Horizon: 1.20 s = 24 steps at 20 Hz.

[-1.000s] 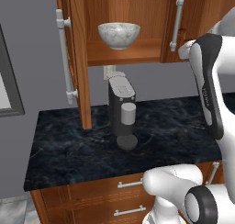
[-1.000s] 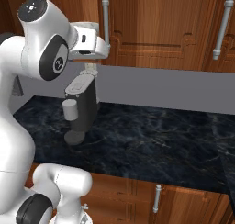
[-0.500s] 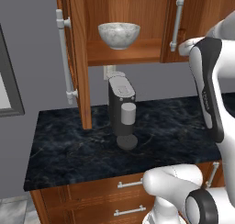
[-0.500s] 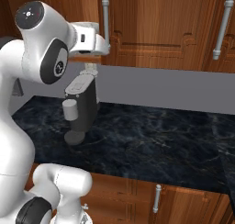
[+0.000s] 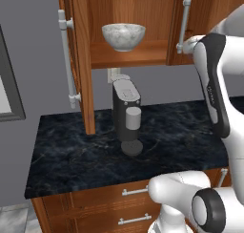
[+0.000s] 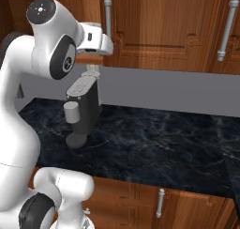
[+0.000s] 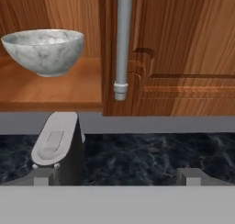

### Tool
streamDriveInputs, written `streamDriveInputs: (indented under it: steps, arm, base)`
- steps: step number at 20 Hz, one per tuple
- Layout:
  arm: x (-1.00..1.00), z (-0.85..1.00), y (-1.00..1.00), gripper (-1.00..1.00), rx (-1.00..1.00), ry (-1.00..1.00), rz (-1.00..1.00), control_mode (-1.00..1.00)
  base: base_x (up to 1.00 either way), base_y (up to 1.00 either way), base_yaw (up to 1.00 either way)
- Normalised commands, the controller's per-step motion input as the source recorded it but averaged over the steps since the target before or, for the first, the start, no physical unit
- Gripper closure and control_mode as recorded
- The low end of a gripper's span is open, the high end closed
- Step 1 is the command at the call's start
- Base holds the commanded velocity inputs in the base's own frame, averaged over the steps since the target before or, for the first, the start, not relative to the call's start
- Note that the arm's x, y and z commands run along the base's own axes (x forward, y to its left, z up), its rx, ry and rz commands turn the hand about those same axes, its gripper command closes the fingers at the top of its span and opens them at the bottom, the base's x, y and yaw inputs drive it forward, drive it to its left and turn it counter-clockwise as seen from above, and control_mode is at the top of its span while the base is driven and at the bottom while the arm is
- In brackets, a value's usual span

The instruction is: Move the bowls from the cabinet to the plates on the dining table.

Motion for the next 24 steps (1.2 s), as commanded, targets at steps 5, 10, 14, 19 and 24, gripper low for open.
streamDriveInputs:
  steps: [5, 10, 14, 19, 24]
  arm:
    - [0.54, 0.0, 0.0, -1.0, 0.09, 0.02, 0.0, -1.0]
    - [0.58, 0.0, -0.05, -1.0, 0.03, 0.0, 0.0, -1.0]
    - [0.45, 0.0, -0.22, -1.0, 0.04, 0.0, 0.0, -1.0]
    - [0.3, 0.0, -0.21, -1.0, 0.03, 0.0, 0.01, -1.0]
    - [0.21, 0.04, -0.01, -1.0, 0.02, 0.0, 0.0, -1.0]
  base:
    - [0.0, 0.0, 0.0]
    - [0.0, 0.0, 0.0]
    - [0.0, 0.0, 0.0]
    - [0.0, 0.0, 0.0]
    - [0.0, 0.0, 0.0]
